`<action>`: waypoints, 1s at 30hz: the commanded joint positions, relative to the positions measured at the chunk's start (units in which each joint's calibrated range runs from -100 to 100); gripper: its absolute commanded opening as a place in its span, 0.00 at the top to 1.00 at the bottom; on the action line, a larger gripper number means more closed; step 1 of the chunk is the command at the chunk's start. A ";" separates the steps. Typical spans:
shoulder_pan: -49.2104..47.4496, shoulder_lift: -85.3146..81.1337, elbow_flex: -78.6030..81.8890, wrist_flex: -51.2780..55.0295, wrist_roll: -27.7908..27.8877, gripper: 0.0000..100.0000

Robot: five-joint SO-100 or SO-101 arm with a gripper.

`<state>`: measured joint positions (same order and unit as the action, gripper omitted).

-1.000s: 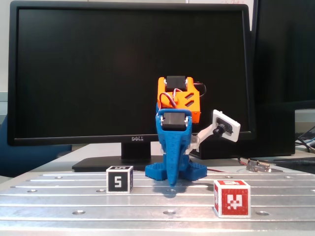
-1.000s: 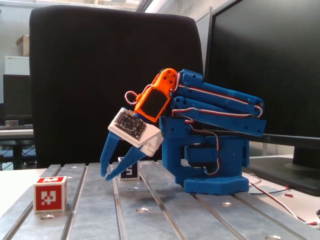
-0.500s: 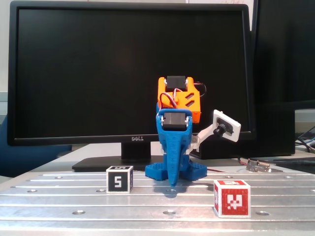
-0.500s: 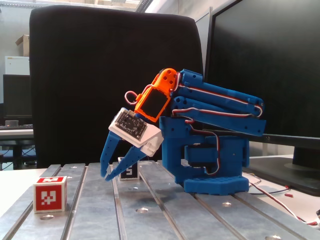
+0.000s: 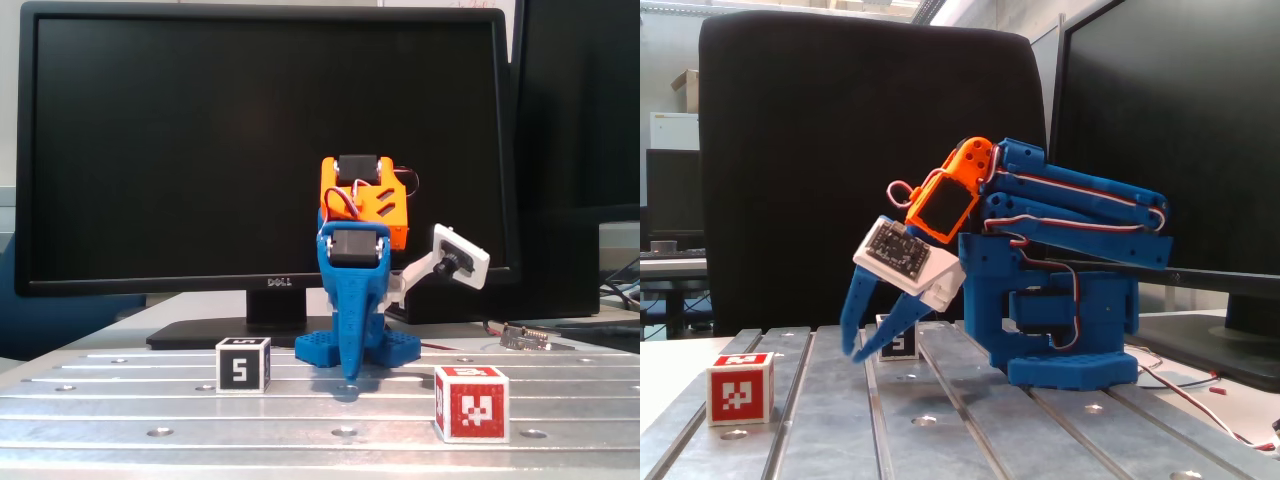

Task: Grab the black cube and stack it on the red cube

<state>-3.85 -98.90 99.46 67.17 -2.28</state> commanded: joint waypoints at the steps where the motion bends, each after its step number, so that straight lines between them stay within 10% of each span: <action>1: 0.05 -0.26 0.09 -2.05 -0.19 0.99; 19: 0.12 3.33 -6.96 -3.76 0.18 0.99; 30: 3.37 34.16 -28.40 -4.19 2.76 0.99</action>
<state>-1.41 -73.70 79.62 62.78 -1.97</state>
